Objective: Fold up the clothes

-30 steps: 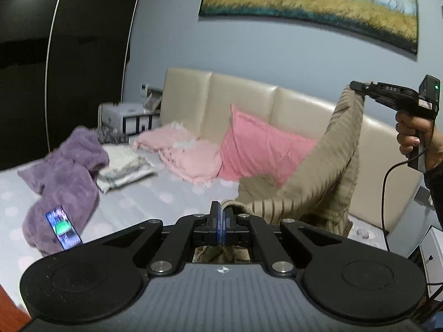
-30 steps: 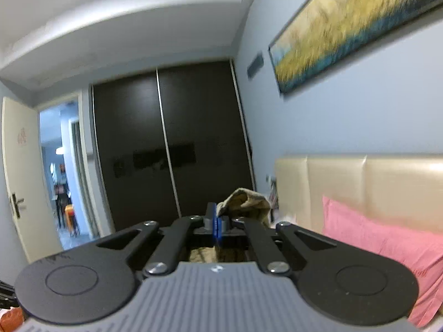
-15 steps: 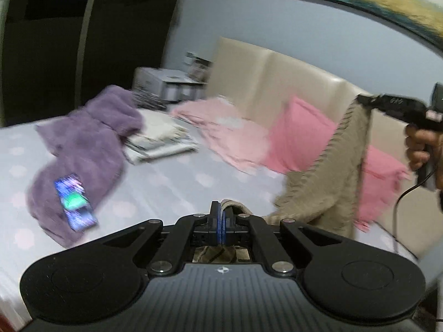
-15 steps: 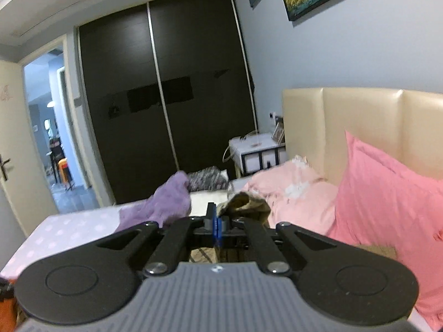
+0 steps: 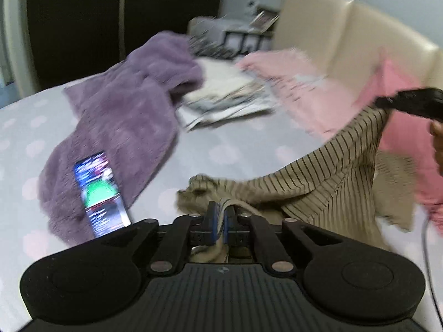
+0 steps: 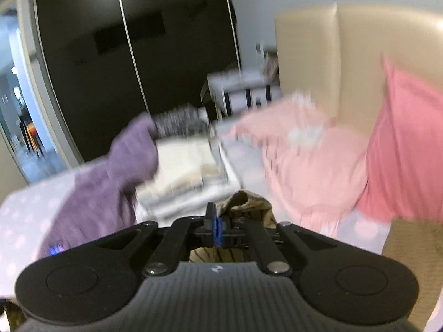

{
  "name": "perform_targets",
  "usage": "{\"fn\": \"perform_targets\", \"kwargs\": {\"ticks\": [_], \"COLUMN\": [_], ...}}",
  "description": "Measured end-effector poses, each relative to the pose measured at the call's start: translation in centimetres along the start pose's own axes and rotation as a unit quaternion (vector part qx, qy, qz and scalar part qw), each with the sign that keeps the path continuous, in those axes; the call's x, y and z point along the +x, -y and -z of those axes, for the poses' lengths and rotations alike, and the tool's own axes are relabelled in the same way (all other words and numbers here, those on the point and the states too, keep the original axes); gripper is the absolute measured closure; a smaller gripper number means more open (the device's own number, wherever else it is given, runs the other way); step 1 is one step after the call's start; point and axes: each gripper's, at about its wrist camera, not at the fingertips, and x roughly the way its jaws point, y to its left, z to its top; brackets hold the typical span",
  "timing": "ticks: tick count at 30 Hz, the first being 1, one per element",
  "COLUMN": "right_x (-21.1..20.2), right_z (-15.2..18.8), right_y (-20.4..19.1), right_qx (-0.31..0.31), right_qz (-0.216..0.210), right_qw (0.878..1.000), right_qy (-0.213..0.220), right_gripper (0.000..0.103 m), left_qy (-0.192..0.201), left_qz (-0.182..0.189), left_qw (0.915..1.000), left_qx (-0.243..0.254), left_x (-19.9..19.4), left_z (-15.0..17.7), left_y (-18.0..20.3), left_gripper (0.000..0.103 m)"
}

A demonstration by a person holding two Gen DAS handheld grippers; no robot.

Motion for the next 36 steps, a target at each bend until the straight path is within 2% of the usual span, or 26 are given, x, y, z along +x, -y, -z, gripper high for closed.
{"fn": "perform_targets", "kwargs": {"ticks": [2, 3, 4, 5, 8, 10, 16, 22, 24, 26, 31, 36], "right_x": [1.4, 1.7, 1.8, 1.4, -0.9, -2.6, -9.4, -14.3, -15.2, -16.0, -17.0, -16.2], "right_z": [2.3, 3.6, 4.9, 6.4, 10.9, 13.9, 24.3, 32.9, 34.7, 36.1, 37.9, 39.5], "right_y": [0.7, 1.1, 1.5, 1.8, 2.4, 2.5, 2.2, -1.2, -2.6, -4.1, -7.1, -8.7], "right_qx": [0.008, 0.009, 0.009, 0.008, -0.002, -0.01, -0.053, -0.148, -0.158, -0.165, -0.142, -0.123], "right_qz": [0.007, 0.007, 0.005, 0.003, -0.013, -0.031, -0.079, -0.09, -0.094, -0.095, -0.089, -0.094], "right_qw": [0.999, 0.999, 0.999, 0.998, 0.997, 0.995, 0.981, 0.957, 0.95, 0.946, 0.948, 0.946], "right_qy": [-0.03, -0.04, -0.049, -0.056, -0.078, -0.094, -0.169, -0.234, -0.251, -0.262, -0.271, -0.285], "right_gripper": [0.09, 0.088, 0.08, 0.073, 0.065, 0.059, 0.049, 0.042, 0.036, 0.035, 0.035, 0.035], "left_qy": [-0.012, -0.015, -0.018, -0.02, -0.023, -0.027, -0.089, -0.171, -0.181, -0.196, -0.244, -0.265], "left_qz": [-0.011, -0.014, -0.018, -0.022, -0.011, -0.002, 0.053, 0.097, 0.106, 0.106, 0.101, 0.134], "left_qw": [0.9998, 0.9997, 0.9995, 0.9993, 0.9996, 0.9996, 0.9945, 0.9799, 0.9771, 0.9744, 0.9644, 0.9549], "left_qx": [0.006, 0.012, 0.017, 0.022, 0.008, -0.001, -0.01, -0.034, -0.037, -0.03, -0.014, -0.008], "left_x": [0.4, 0.2, -0.1, -0.6, -2.8, -4.3, -7.2, -6.2, -5.4, -4.4, -1.7, -0.5], "left_z": [0.8, 1.3, 1.8, 2.5, 5.3, 7.3, 14.8, 20.3, 20.9, 21.3, 22.6, 23.9], "left_y": [-0.2, -0.3, -0.5, -0.6, -1.3, -1.8, -2.8, -3.1, -2.9, -2.5, -1.5, -1.5], "left_gripper": [0.098, 0.091, 0.086, 0.085, 0.08, 0.071, 0.065, 0.065, 0.065, 0.065, 0.065, 0.065]}}
